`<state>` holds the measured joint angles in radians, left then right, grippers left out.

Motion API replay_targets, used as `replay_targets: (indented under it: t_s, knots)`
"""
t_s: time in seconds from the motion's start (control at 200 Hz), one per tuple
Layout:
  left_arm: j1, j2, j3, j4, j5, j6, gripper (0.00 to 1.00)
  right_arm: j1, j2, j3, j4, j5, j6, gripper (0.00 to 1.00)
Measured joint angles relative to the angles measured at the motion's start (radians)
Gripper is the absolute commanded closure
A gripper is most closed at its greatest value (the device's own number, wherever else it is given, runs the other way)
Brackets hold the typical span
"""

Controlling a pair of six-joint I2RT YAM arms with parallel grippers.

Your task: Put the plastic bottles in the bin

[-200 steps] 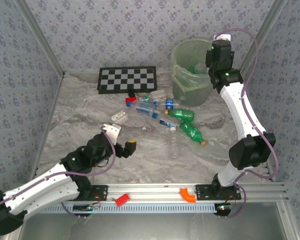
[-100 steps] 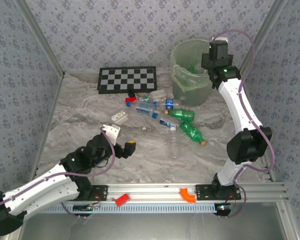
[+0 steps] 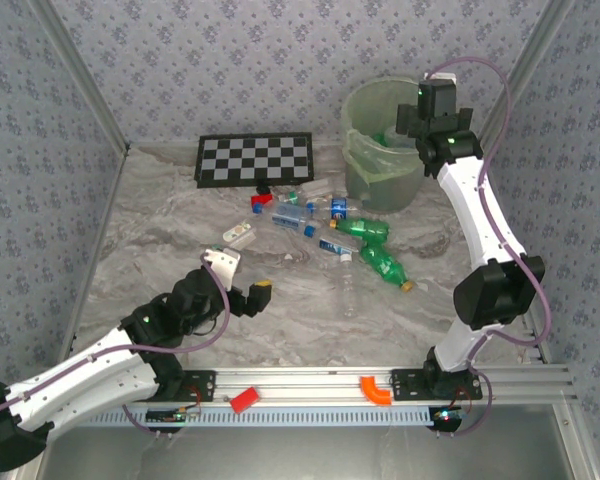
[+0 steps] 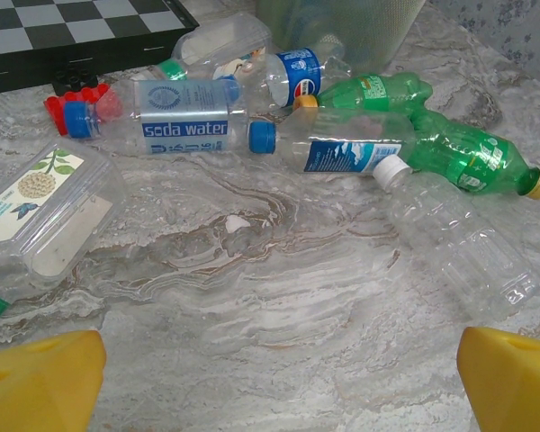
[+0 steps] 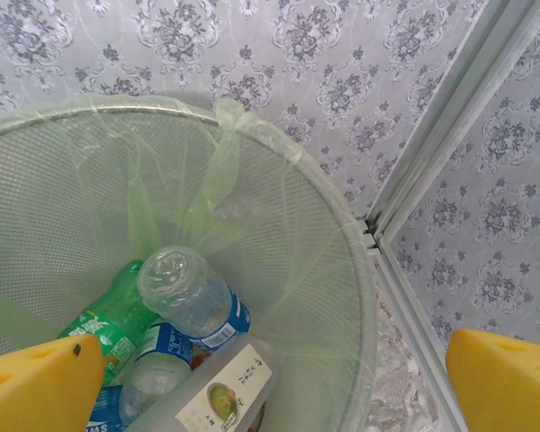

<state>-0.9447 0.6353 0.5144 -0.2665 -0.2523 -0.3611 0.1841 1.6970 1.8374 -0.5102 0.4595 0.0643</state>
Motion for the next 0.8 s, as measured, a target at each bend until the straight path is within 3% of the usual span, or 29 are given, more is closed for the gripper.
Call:
replay_targets:
  t_s: [0.315, 0.55, 0.8]
  knots:
    - [0.008, 0.0, -0.014, -0.006, -0.034, -0.028, 0.0, 0.084, -0.127, -0.062, 0.018, 0.0, 0.03, 0.01]
    - [0.052, 0.026, -0.014, -0.017, -0.069, -0.069, 0.0, 0.194, -0.325, -0.323, 0.114, -0.04, 0.08, 0.01]
    - [0.18, 0.138, -0.012, -0.029, -0.076, -0.114, 0.0, 0.314, -0.48, -0.611, 0.224, -0.15, 0.134, 0.01]
